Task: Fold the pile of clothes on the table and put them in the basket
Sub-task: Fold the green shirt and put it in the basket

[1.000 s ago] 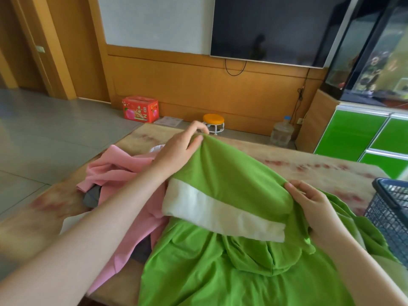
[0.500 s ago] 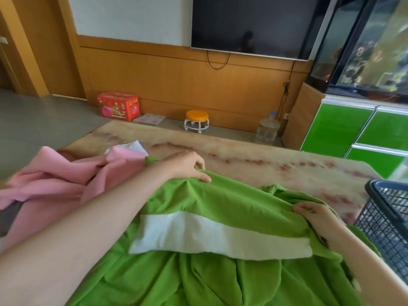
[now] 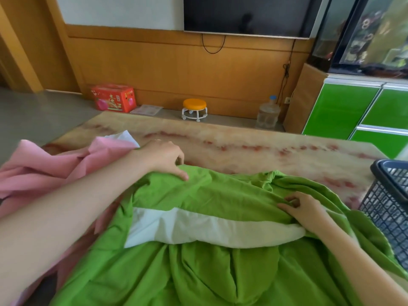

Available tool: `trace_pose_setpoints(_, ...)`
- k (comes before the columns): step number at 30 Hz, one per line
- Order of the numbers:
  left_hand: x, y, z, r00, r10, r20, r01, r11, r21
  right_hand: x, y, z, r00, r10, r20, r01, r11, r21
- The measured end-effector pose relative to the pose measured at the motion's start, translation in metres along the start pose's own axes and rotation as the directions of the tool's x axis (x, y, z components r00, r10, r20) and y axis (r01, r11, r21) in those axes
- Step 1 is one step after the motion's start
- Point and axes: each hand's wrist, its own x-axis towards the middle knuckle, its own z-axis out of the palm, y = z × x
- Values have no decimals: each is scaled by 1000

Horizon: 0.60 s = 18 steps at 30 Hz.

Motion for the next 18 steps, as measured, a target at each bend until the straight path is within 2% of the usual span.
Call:
trace_pose_setpoints(2, -9, -11, -7, 1000, -10, -8, 10, 999, -35, -2, 1, -1, 999, -27, -28, 28, 999, 23)
trace_pose_setpoints(5, -11, -18, -7, 993, -75, -92, 53, 974, -222, -6, -2, -1, 992, -73, -106, 79, 995, 57)
trace_pose_setpoints(7, -9, -14, -2, 985, -121, -121, 84, 959, -271, -6, -3, 0, 987, -83, -138, 92, 994, 65)
trace_pose_setpoints(10, -2, -11, 6, 968, -215, -132, 171, 943, -285, -8, -3, 4, 982, -81, -168, 80, 997, -13)
trace_pose_setpoints(14, 2, -22, 14, 921, -278, -273, 229, 953, -198, -10, -5, 5, 980, -50, -195, 22, 989, -144)
trace_pose_setpoints(16, -1, -26, 18, 913, -274, -301, 232, 958, -167, -12, -10, 7, 980, -101, -173, 49, 959, -279)
trace_pose_setpoints(18, -8, -29, 17, 895, -270, -355, 192, 952, -238, -16, -20, 12, 962, -185, -203, 127, 955, -269)
